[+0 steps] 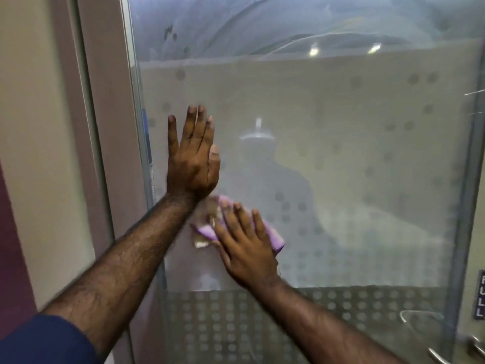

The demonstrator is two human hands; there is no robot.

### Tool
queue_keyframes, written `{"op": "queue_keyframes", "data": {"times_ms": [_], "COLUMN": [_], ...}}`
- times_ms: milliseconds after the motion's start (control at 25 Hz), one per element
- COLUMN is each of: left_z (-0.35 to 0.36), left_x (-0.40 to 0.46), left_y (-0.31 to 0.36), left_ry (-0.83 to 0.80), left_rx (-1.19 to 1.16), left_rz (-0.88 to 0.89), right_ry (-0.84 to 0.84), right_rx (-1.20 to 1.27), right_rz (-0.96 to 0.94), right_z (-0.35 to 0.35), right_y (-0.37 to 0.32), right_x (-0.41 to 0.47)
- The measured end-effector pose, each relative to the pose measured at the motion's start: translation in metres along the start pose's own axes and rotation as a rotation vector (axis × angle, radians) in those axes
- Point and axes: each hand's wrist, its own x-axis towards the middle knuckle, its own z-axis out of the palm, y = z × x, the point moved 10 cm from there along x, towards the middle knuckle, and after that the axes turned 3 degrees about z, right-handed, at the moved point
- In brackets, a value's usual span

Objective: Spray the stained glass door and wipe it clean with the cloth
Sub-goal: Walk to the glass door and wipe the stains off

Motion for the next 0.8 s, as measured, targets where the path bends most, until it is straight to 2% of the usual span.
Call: {"op": "queue_keyframes", "data": {"times_ms": [160,280,400,600,680,800], "left_z": [0.006,0.010,0.021,0.043,0.046,0.045], "left_x": [-0.023,-0.036,-0.049,-0.055,-0.059,-0.059], "left_y": [0.017,0.051,0.089,0.117,0.117,0.118], "left_ry": [-0.100,-0.119,-0.148,-0.194,-0.184,-0.140], "left_rx": [0.025,-0.010,-0.038,-0.031,-0.033,-0.039], "left_rz": [0.035,0.043,0.066,0.063,0.057,0.063], "right_ry": [-0.107,-0.155,-0.121,-0.061,0.024,0.238], "right_rx": [-0.008,-0.050,-0.121,-0.137,-0.106,-0.126], "right_rz": [-0.231,-0.237,-0.075,0.383,0.486,0.576], "right_z": [0.013,0.003,-0.026,-0.095,-0.123,-0.162], "right_y": [-0.011,0.037,0.122,0.280,0.322,0.375], "right_x": [-0.086,-0.137,-0.163,-0.145,-0.116,-0.040]}}
